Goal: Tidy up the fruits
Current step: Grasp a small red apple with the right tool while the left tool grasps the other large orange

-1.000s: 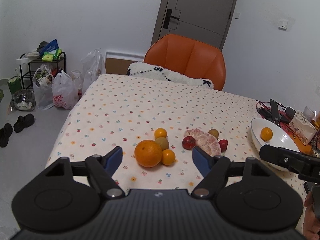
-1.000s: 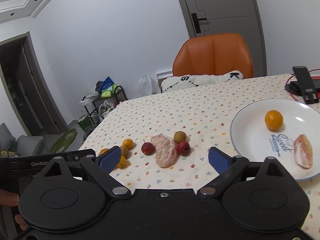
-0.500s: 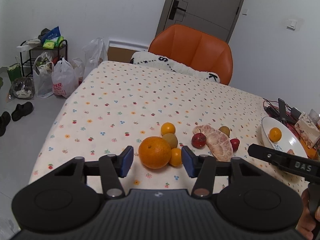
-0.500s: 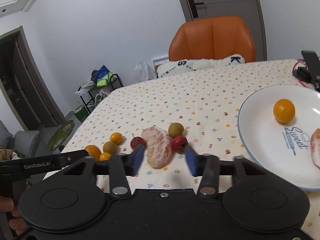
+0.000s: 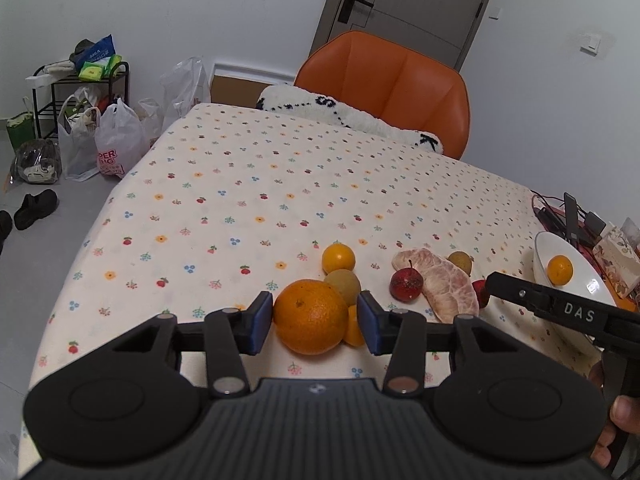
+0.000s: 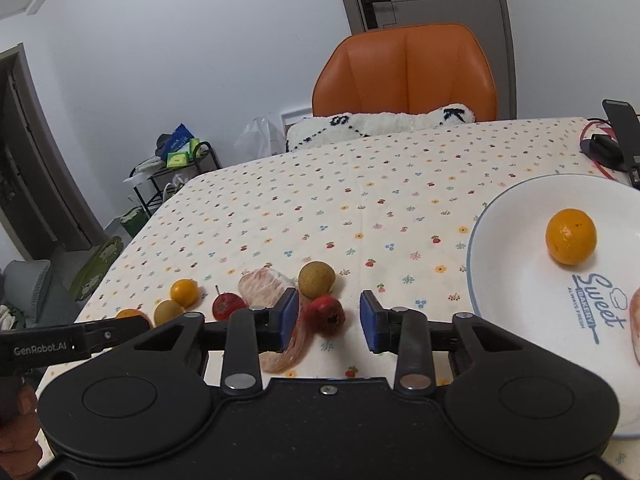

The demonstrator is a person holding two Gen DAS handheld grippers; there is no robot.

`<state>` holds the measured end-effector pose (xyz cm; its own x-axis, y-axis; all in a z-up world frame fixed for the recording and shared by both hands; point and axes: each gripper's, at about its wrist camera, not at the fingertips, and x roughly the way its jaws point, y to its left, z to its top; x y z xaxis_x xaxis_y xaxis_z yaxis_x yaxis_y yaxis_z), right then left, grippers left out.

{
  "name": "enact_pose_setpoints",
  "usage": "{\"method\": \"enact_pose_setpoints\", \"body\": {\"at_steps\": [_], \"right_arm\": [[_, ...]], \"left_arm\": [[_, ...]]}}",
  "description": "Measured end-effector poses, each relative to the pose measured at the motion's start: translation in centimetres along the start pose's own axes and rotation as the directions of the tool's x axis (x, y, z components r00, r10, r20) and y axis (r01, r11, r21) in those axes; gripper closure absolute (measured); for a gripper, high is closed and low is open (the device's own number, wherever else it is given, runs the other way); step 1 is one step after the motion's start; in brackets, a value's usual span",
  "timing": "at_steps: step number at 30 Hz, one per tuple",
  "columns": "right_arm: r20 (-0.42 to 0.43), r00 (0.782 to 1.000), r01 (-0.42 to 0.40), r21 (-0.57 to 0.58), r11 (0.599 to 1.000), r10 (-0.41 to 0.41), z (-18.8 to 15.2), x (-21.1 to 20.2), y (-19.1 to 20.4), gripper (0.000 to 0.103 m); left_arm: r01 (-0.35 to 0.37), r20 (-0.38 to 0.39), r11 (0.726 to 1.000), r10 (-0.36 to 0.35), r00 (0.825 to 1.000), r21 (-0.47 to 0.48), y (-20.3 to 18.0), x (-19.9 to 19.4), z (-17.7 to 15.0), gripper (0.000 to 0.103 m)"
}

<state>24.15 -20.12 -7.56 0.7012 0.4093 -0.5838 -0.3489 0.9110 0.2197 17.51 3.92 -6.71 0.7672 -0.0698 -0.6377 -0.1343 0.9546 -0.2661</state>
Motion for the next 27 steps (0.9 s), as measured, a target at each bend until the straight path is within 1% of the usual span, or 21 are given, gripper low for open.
{"method": "enact_pose_setpoints", "body": {"at_steps": [10,11,12,13,14,17,21,27], "right_arm": [[-0.016,1.0,0.008,-0.006,1.0,-0.008,-0.2,1.3,0.0,0.075],[-0.018,1.0,0.007,-0.008,1.0,-0.007,-0.2,1.3,0.0,0.075],[-0.02,1.0,0.001,-0.004,1.0,-0.001,-0.2,1.3,-0.1,0.08],[-0.023,1.0,-0.004,0.0,1.0,0.004,-0.2,1.3,-0.2,0.081],[-0.023,1.0,-0.004,0.0,1.0,0.004,-0.1,1.2,-0.3,0.081],[-0.014,1.0,-0.013,-0.001,1.0,0.013,-0.2,0.7,-0.3,0.082],[-0.001,1.0,-0.022,0.0,1.0,0.022,-0.3,-0.2,-0.3,0.082],[0.025,0.999,-0.034,0.003,0.999,0.034,-0.1,-1.7,-0.5,0.082]], "left_arm": [[0.031,-0.005,0.999,-0.031,0.999,-0.025,0.6,0.2,0.0,0.058],[0.035,-0.009,0.999,-0.036,0.999,-0.029,0.7,0.2,0.1,0.058],[0.038,-0.013,0.999,-0.038,0.999,-0.035,0.8,0.2,0.1,0.058],[0.04,-0.015,0.998,-0.04,0.999,-0.04,0.9,0.2,0.1,0.061],[0.036,-0.014,0.998,-0.037,0.999,-0.042,0.9,0.1,0.1,0.065],[0.034,-0.015,0.998,-0.035,0.999,-0.045,1.0,-0.2,0.1,0.065],[0.037,0.006,0.999,-0.036,0.999,-0.03,0.5,-1.1,0.2,0.065],[0.046,0.035,0.999,-0.046,0.998,-0.002,-0.9,-2.3,0.6,0.065]]}}
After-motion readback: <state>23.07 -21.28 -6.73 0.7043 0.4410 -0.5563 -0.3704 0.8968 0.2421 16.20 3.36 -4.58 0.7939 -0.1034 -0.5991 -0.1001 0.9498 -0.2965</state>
